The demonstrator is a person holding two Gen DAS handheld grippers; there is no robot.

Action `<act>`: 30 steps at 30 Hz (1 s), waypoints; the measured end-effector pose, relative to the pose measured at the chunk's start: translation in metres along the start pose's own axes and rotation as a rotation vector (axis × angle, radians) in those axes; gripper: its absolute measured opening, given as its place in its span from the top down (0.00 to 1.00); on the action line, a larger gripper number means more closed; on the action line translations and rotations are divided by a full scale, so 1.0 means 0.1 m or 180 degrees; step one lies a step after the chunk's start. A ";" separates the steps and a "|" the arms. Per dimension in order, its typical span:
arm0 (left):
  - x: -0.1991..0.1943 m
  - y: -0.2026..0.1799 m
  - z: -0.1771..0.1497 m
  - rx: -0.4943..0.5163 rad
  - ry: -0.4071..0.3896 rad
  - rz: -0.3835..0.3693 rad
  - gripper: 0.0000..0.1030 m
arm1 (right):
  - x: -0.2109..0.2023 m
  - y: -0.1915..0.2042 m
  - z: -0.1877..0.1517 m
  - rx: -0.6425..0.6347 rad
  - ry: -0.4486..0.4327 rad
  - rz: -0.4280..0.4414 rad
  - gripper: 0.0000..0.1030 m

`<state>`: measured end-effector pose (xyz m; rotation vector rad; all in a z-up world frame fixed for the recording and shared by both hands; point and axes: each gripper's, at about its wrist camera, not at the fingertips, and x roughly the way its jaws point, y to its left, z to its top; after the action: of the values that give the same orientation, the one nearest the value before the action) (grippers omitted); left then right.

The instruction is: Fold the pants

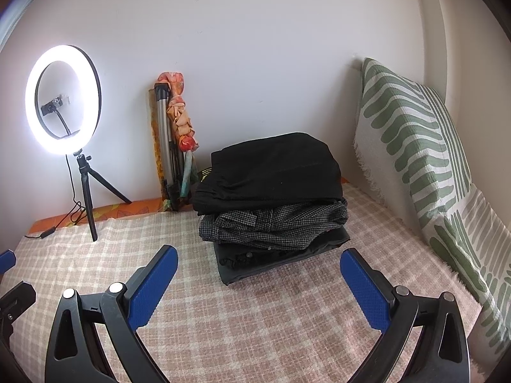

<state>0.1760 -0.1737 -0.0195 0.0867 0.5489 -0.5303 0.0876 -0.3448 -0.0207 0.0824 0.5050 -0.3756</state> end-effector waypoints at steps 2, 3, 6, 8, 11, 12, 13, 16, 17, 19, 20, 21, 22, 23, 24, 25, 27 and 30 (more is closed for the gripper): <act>-0.01 0.00 0.00 -0.0001 -0.0020 0.0007 0.12 | 0.00 0.00 0.00 0.0007 0.0001 0.0000 0.00; -0.01 0.01 0.00 0.0000 -0.0029 0.0006 0.12 | 0.00 0.00 0.00 0.0008 0.0005 0.0002 0.00; -0.02 0.00 -0.01 0.0019 -0.0044 0.0008 0.12 | 0.00 -0.01 -0.01 0.0028 0.0017 0.0009 0.00; -0.02 -0.01 0.00 0.0017 -0.0046 0.0001 0.12 | 0.00 -0.01 -0.01 0.0039 0.0027 0.0020 0.00; -0.03 -0.02 0.00 0.0033 -0.0040 -0.0007 0.12 | 0.00 -0.02 -0.02 0.0022 0.0022 0.0003 0.00; -0.03 -0.02 0.00 0.0037 -0.0039 -0.0008 0.12 | -0.01 -0.02 -0.02 0.0021 0.0019 -0.0003 0.00; -0.03 -0.03 0.00 0.0038 -0.0039 -0.0009 0.12 | -0.01 -0.02 -0.02 0.0023 0.0017 -0.0006 0.00; -0.03 -0.04 -0.01 0.0054 -0.0044 -0.0010 0.12 | -0.01 -0.03 -0.02 0.0030 0.0019 -0.0013 0.00; -0.03 -0.04 -0.01 0.0059 -0.0046 -0.0010 0.12 | -0.02 -0.03 -0.02 0.0033 0.0021 -0.0013 0.00; -0.03 -0.04 -0.01 0.0066 -0.0048 -0.0012 0.12 | -0.01 -0.04 -0.02 0.0039 0.0028 -0.0014 0.00; -0.03 -0.04 -0.01 0.0065 -0.0049 -0.0013 0.12 | -0.02 -0.04 -0.02 0.0043 0.0028 -0.0015 0.00; -0.03 -0.04 -0.01 0.0067 -0.0048 -0.0013 0.12 | -0.02 -0.04 -0.02 0.0044 0.0026 -0.0018 0.00; -0.03 -0.05 -0.01 0.0068 -0.0047 -0.0010 0.12 | -0.02 -0.04 -0.02 0.0044 0.0023 -0.0021 0.00; -0.03 -0.04 -0.01 0.0063 -0.0046 -0.0015 0.12 | -0.03 -0.04 -0.02 0.0042 0.0020 -0.0024 0.00; -0.03 -0.04 -0.01 0.0058 -0.0045 -0.0020 0.12 | -0.03 -0.05 -0.02 0.0042 0.0018 -0.0027 0.00; -0.03 -0.04 -0.01 0.0057 -0.0045 -0.0022 0.12 | -0.03 -0.05 -0.02 0.0043 0.0015 -0.0030 0.00; -0.03 -0.04 -0.01 0.0061 -0.0047 -0.0022 0.12 | -0.03 -0.05 -0.02 0.0041 0.0017 -0.0030 0.00; -0.03 -0.04 -0.01 0.0063 -0.0046 -0.0022 0.12 | -0.03 -0.05 -0.03 0.0044 0.0036 -0.0012 0.00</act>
<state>0.1709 -0.1757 -0.0184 0.0997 0.5301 -0.5428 0.0826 -0.3478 -0.0216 0.0968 0.5138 -0.3825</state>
